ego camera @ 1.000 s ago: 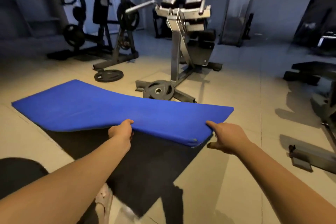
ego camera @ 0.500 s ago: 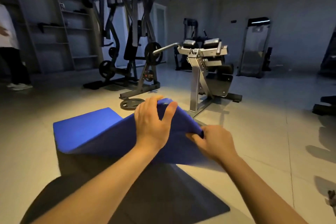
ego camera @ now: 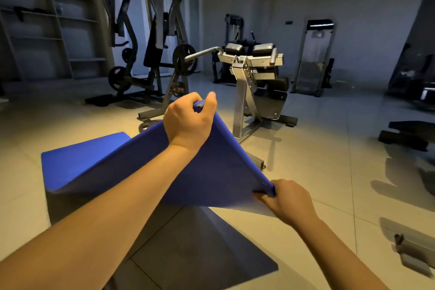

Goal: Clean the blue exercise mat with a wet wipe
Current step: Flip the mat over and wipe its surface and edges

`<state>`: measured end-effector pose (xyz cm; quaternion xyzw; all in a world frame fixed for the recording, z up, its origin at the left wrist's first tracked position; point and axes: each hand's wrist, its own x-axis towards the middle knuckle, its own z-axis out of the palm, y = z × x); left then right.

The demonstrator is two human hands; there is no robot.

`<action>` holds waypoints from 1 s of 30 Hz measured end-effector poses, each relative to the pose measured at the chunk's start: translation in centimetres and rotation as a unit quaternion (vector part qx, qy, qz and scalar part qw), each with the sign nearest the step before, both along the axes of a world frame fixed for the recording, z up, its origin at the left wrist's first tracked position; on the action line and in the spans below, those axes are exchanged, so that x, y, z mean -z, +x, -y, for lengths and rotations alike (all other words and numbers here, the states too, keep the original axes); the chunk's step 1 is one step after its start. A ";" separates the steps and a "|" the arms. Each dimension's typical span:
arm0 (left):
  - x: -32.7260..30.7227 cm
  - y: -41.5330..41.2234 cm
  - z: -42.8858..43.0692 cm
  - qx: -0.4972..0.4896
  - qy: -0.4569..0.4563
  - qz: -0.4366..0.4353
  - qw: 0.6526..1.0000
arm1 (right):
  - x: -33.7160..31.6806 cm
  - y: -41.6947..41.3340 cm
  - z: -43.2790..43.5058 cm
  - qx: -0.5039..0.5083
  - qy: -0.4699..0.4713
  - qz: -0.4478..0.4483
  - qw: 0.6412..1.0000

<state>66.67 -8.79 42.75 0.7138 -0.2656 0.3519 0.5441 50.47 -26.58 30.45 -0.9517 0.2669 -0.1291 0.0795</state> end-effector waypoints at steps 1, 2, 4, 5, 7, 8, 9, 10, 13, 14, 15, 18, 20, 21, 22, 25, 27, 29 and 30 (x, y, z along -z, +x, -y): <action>-0.6 -0.2 0.6 0.007 0.005 0.018 1.000 | 0.6 -0.1 -0.1 -0.004 0.029 0.022 0.999; -1.2 -0.6 1.3 0.016 0.011 0.046 0.999 | 1.1 -0.4 -0.2 -0.011 0.070 0.043 0.997; -2.5 -1.5 2.7 0.030 0.027 0.105 0.994 | 1.7 -1.2 0.0 -0.023 0.155 0.081 0.984; -3.1 -2.0 3.5 0.039 0.037 0.124 0.991 | 2.0 -1.6 0.1 -0.023 0.186 0.096 0.978; -4.4 -3.4 5.3 0.063 0.058 0.155 0.984 | 2.8 -2.2 0.2 -0.018 0.247 0.126 0.961; -4.8 -4.1 6.3 0.078 0.070 0.173 0.979 | 3.4 -2.3 0.1 -0.016 0.280 0.139 0.950; -5.1 -4.8 7.4 0.096 0.084 0.193 0.973 | 4.0 -2.4 -0.3 -0.016 0.309 0.152 0.939; -5.4 -5.6 8.5 0.114 0.099 0.217 0.964 | 4.5 -2.3 -0.6 -0.018 0.334 0.165 0.928; -6.7 -7.6 11.8 0.136 0.154 0.265 0.942 | 4.7 -2.3 -0.8 -0.026 0.368 0.184 0.911; -7.2 -7.8 12.8 0.135 0.177 0.269 0.937 | 4.6 -2.4 -0.3 -0.029 0.366 0.185 0.912; -7.6 -7.9 13.8 0.132 0.204 0.266 0.933 | 4.3 -2.6 0.0 -0.033 0.360 0.183 0.914; -7.7 -7.2 17.3 0.138 0.275 0.235 0.922 | 4.4 -3.2 0.3 -0.048 0.344 0.196 0.917; -6.6 -6.3 19.9 0.154 0.293 0.210 0.920 | 4.7 -3.3 -0.6 -0.057 0.349 0.208 0.912; -5.9 -6.0 20.8 0.158 0.297 0.189 0.923 | 5.0 -3.2 -0.8 -0.051 0.355 0.221 0.907; -5.1 -5.6 21.7 0.163 0.298 0.165 0.926 | 5.3 -3.1 -1.1 -0.031 0.358 0.235 0.903; -2.9 -5.1 23.3 0.158 0.293 0.132 0.934 | 5.8 -3.0 -0.7 0.051 0.355 0.240 0.902; -1.8 -4.8 23.9 0.175 0.278 0.129 0.936 | 5.9 -3.1 0.3 0.098 0.362 0.236 0.896; -0.4 -4.5 24.2 0.194 0.313 0.130 0.921 | 6.0 -3.1 1.1 0.113 0.371 0.246 0.888; 0.5 -4.2 24.0 0.201 0.352 0.118 0.907 | 6.0 -3.0 1.3 0.109 0.376 0.253 0.885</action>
